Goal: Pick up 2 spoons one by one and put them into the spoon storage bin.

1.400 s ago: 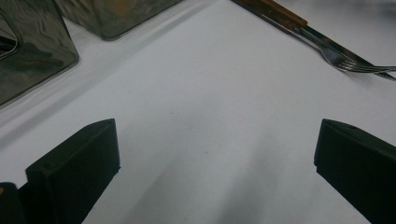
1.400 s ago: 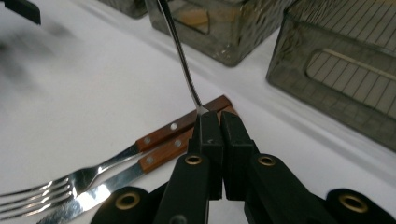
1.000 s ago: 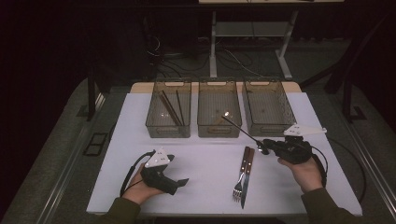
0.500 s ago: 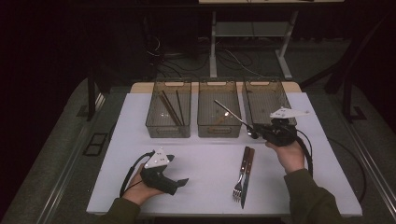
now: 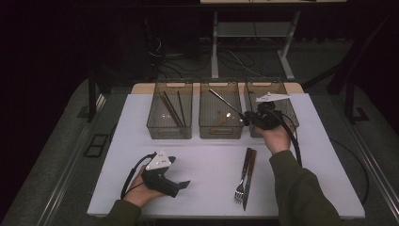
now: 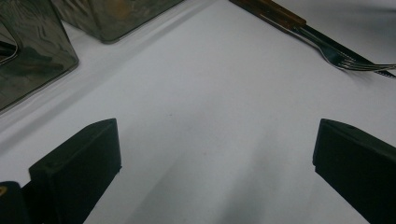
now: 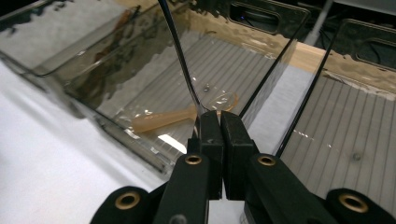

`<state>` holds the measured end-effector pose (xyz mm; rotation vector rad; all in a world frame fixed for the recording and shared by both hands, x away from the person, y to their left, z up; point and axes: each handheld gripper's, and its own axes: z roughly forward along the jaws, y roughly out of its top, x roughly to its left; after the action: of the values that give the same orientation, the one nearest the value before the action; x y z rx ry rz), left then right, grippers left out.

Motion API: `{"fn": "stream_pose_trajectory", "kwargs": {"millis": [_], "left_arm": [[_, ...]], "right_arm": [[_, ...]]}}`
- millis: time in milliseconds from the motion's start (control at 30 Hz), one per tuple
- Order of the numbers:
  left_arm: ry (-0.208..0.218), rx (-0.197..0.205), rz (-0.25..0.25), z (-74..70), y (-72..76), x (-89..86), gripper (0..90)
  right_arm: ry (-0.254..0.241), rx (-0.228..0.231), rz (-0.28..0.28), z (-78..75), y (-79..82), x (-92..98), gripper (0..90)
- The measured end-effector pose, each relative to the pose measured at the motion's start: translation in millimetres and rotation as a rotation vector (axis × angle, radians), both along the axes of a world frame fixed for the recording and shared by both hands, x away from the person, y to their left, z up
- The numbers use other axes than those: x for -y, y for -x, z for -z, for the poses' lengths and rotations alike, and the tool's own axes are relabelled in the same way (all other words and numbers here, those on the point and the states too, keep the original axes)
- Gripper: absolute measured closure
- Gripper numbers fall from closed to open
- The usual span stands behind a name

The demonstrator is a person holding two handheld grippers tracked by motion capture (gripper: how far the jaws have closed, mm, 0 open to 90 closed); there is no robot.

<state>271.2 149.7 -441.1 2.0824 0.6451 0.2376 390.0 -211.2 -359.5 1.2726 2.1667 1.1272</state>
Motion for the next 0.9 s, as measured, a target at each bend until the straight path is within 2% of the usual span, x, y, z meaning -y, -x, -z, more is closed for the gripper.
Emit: {"fn": "stream_pose_trajectory", "kwargs": {"millis": [233, 433, 800, 900], "left_arm": [[0.001, 0.001, 0.007, 0.2, 0.7, 1.2, 0.0], [0.008, -0.002, 0.006, 0.3, 1.0, 1.7, 0.0], [0.0, -0.006, 0.017, 0.5, 1.5, 2.6, 0.0], [0.0, -0.006, 0.017, 0.5, 1.6, 2.6, 0.0]], "right_arm": [[0.024, -0.036, 0.041, 8.2, -19.1, -8.6, 88.2], [0.04, -0.054, 0.048, 14.7, -28.6, -15.1, 88.2], [0.081, -0.072, 0.037, 25.8, -31.8, -29.4, 87.2], [0.065, -0.064, 0.025, 26.1, -31.4, -31.3, 80.7]]}}
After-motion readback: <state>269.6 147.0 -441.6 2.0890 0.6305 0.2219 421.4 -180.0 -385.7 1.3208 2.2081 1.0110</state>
